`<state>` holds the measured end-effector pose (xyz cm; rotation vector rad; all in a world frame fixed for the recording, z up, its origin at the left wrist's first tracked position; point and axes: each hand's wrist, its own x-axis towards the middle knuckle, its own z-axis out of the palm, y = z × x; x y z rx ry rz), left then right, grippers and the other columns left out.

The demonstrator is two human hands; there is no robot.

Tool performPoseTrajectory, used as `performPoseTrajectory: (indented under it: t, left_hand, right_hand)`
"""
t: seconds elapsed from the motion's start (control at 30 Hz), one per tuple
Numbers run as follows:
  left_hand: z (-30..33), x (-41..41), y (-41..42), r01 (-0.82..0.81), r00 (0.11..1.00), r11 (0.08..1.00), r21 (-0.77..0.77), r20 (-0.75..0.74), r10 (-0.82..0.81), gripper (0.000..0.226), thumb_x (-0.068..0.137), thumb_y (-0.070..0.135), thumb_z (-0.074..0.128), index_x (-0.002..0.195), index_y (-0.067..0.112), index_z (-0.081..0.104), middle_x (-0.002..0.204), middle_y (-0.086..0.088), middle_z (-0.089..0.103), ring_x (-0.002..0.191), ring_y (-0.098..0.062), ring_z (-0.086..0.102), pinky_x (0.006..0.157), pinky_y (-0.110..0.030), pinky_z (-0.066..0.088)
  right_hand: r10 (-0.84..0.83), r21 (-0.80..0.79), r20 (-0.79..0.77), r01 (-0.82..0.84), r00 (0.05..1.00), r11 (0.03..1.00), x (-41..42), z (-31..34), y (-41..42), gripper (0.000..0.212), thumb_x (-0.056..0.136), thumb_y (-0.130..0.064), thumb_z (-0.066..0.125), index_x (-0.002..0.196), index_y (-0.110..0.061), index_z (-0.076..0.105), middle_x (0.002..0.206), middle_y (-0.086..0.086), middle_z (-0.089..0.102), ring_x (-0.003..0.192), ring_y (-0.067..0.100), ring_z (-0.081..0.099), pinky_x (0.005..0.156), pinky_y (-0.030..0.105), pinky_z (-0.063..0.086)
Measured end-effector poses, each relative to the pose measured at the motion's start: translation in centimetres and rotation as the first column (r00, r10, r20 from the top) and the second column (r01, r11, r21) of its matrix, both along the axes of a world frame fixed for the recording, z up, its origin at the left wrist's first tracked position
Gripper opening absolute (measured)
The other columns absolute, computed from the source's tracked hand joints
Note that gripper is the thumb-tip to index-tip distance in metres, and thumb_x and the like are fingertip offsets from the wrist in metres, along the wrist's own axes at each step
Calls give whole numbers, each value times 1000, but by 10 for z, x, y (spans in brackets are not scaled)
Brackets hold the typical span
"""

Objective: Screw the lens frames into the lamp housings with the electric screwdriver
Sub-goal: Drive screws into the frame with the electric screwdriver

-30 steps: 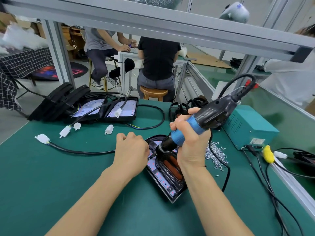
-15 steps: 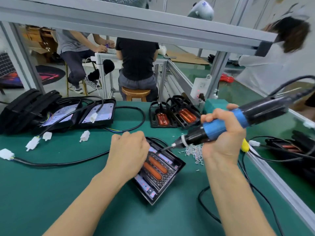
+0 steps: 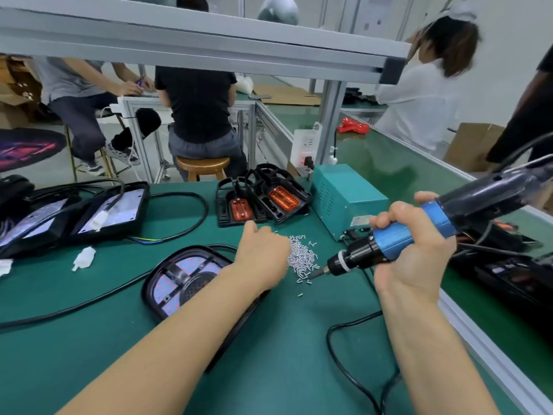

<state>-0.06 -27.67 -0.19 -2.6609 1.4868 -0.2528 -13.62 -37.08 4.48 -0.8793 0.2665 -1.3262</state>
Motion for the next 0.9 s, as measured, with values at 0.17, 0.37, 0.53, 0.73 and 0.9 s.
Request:
performPoseTrajectory:
  t: [0.17,0.37,0.53,0.73,0.9]
  left_hand:
    - [-6,21,4,-131,987,988,83,-81,138,14,82,12,59,71,18,59,94,-1,71,97,-23,50,83,-37,23]
    - [-7,29,-2,-205,955,979,-1,-219,200,14,77,12,67,81,24,73,87,6,72,90,-18,56,78,-34,18]
    - [-11,26,-8,-169,961,984,58,-213,178,16,78,15,69,73,27,59,86,4,71,83,-20,56,78,-35,18]
    - [-11,23,-10,-127,977,991,41,-165,132,25,81,0,44,65,18,41,77,-3,58,71,-26,45,97,-38,27]
    - [14,21,23,-269,679,841,-469,-712,-180,14,84,14,67,72,20,67,75,3,70,74,-13,62,73,-25,44]
  right_hand:
    - [10,2,-30,-10,1000,1000,0,-6,-1,26,67,0,58,87,-15,49,53,-2,51,47,17,51,56,26,45]
    - [40,-21,-51,-41,998,999,4,-11,0,28,66,0,59,88,-14,49,52,3,52,52,24,50,64,34,45]
    - [43,-25,-52,-44,998,999,4,-14,0,29,65,0,59,88,-14,49,51,6,52,52,25,50,62,32,45]
    - [45,-23,-43,-46,998,999,4,-11,4,28,66,1,58,88,-15,49,51,1,52,49,21,50,58,29,45]
    - [127,18,77,-129,989,991,-3,1,7,26,69,1,54,87,-17,50,56,1,46,47,17,47,61,29,47]
